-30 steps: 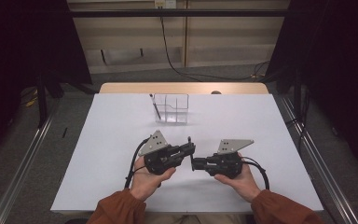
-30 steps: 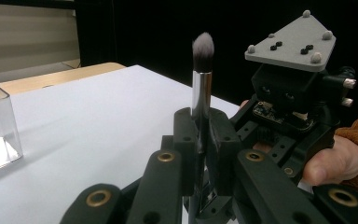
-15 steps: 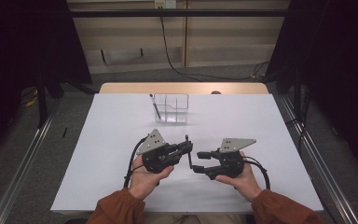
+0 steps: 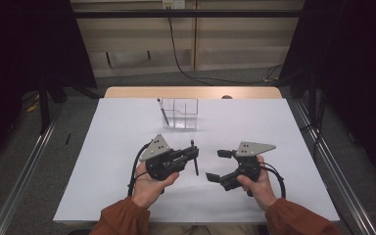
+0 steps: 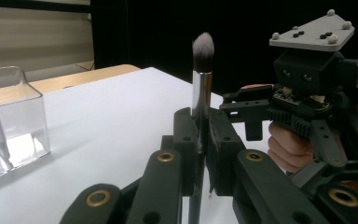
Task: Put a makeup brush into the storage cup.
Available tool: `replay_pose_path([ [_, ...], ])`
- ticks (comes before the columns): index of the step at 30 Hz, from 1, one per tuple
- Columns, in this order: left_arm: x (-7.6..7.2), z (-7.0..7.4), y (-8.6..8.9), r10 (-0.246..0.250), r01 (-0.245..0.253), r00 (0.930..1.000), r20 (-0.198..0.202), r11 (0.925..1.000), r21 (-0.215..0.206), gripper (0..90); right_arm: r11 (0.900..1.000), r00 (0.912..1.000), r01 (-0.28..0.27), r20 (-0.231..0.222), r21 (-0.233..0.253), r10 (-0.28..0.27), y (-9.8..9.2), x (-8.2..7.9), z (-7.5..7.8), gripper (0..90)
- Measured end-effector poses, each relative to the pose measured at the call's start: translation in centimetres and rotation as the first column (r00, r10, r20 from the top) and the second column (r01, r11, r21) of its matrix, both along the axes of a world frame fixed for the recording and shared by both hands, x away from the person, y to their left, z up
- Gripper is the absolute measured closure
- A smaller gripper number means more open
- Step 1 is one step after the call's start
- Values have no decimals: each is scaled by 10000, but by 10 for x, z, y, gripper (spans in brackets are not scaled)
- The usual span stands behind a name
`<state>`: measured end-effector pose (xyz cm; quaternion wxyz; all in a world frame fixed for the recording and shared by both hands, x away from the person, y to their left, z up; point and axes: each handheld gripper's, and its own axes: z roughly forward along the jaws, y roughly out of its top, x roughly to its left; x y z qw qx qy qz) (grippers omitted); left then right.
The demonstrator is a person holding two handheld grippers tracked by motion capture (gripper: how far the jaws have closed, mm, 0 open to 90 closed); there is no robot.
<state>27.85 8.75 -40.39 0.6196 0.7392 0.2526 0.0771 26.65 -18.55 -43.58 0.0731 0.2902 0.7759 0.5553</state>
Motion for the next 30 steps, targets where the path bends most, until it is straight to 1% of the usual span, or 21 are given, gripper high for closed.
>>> replay_pose_path([
  [1, 0, 0, 1, 90, -90, 10000, 25, 10000, -39, 839, 10000, 10000, 74, 28, 26, -74, -1, 0, 0, 39],
  [3, 1, 0, 3, 133, -133, 9999, 5, 9999, -50, 839, 9998, 9998, 169, -54, 56, -169, -2, 1, 0, 42],
  [4, 1, 0, 4, 159, -159, 9999, 28, 9999, -55, 839, 9996, 9996, 280, -14, 24, -280, -3, 0, 0, 42],
  [8, 2, 1, 9, 291, -291, 9996, 38, 9996, -61, 839, 9967, 9962, 790, 371, -193, -783, -4, -2, 1, 59],
  [11, 2, 2, 14, 418, -417, 9991, 28, 9991, -21, 839, 9938, 9924, 1063, 650, -315, -1041, -8, -3, 1, 58],
  [13, 3, 3, 17, 487, -487, 9988, 42, 9988, -18, 839, 9916, 9892, 1271, 765, -242, -1249, -12, -4, 0, 54],
  [15, 5, 4, 20, 576, -576, 9983, 52, 9983, -86, 839, 9909, 9882, 1341, 760, -62, -1333, -16, -5, 0, 53],
  [19, 7, 7, 27, 735, -734, 9973, 82, 9973, -100, 838, 9893, 9860, 1458, 815, 9, -1454, -25, -8, 2, 48],
  [20, 7, 7, 28, 778, -777, 9969, 100, 9969, -106, 838, 9877, 9841, 1564, 847, 21, -1560, -28, -9, 2, 48],
  [22, 8, 7, 32, 857, -857, 9962, 168, 9963, -32, 838, 9863, 9834, 1645, 763, 111, -1649, -32, -10, 1, 46],
  [23, 9, 7, 34, 892, -893, 9958, 184, 9960, 27, 838, 9849, 9814, 1725, 828, 164, -1733, -35, -11, 0, 41],
  [25, 10, 8, 39, 985, -987, 9949, 214, 9951, 103, 838, 9823, 9771, 1868, 1011, 136, -1872, -39, -13, -1, 41],
  [30, 13, 11, 50, 1294, -1298, 9913, 258, 9914, 168, 838, 9752, 9691, 2213, 1103, 57, -2206, -51, -15, -2, 40],
])
